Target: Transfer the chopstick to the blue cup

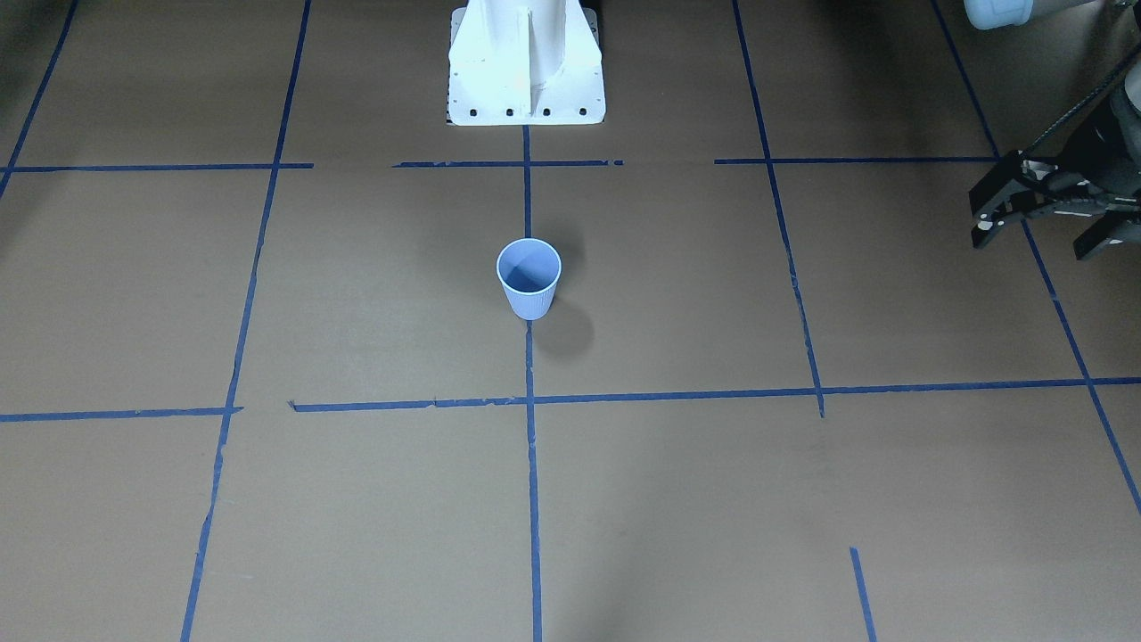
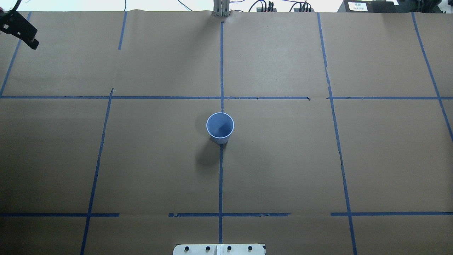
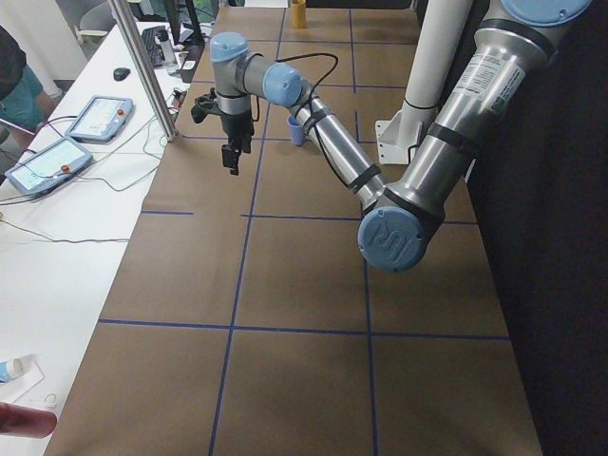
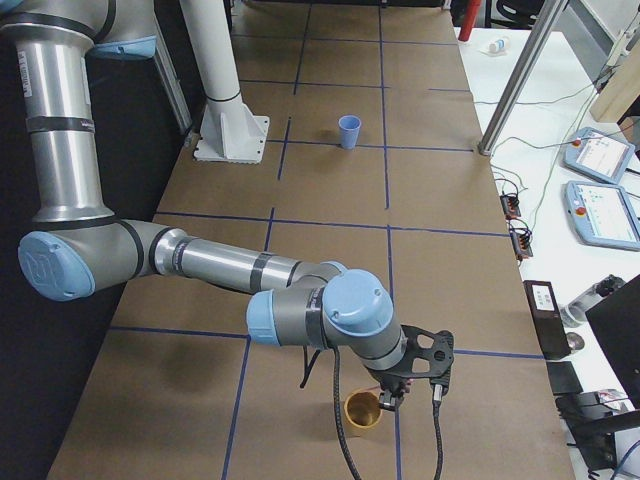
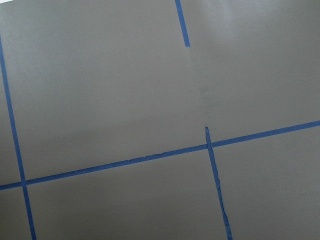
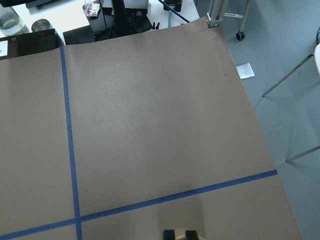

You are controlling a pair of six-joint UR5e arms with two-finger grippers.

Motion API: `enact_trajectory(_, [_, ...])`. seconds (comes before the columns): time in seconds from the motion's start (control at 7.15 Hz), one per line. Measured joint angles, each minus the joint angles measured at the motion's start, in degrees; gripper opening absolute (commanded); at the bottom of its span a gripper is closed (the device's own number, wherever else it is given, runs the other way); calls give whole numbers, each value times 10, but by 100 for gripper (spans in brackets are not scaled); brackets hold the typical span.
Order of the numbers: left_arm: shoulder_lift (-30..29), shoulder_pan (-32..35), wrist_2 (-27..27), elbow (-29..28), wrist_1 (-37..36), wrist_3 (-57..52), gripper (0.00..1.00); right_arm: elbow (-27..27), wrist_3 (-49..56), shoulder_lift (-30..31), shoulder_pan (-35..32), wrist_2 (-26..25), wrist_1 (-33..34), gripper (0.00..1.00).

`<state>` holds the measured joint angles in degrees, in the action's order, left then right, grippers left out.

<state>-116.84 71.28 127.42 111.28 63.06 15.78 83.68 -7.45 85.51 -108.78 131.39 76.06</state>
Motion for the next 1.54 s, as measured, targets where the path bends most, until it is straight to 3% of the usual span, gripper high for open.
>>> enact_trajectory(0.28, [4, 0, 7, 0, 2, -1, 100, 106, 61, -13, 4, -47, 141, 0])
enact_trajectory(0.42, [11, 0, 7, 0, 4, -4, 100, 155, 73, -55, 12, -64, 247, 0])
enact_trajectory(0.7, [23, 4, 3, -1, 6, -39, 100, 192, 61, -161, 47, -55, 417, 0])
enact_trajectory(0.98, [48, 27, 1, -6, 6, -106, 100, 220, -20, -202, 110, -10, 459, 0])
enact_trajectory(1.26, [97, 72, 3, -20, 19, -195, 100, 295, -160, -215, 198, 1, 462, 0])
enact_trajectory(1.54, [179, 119, 7, -57, 119, -240, 100, 360, -301, -246, 283, -5, 461, 0])
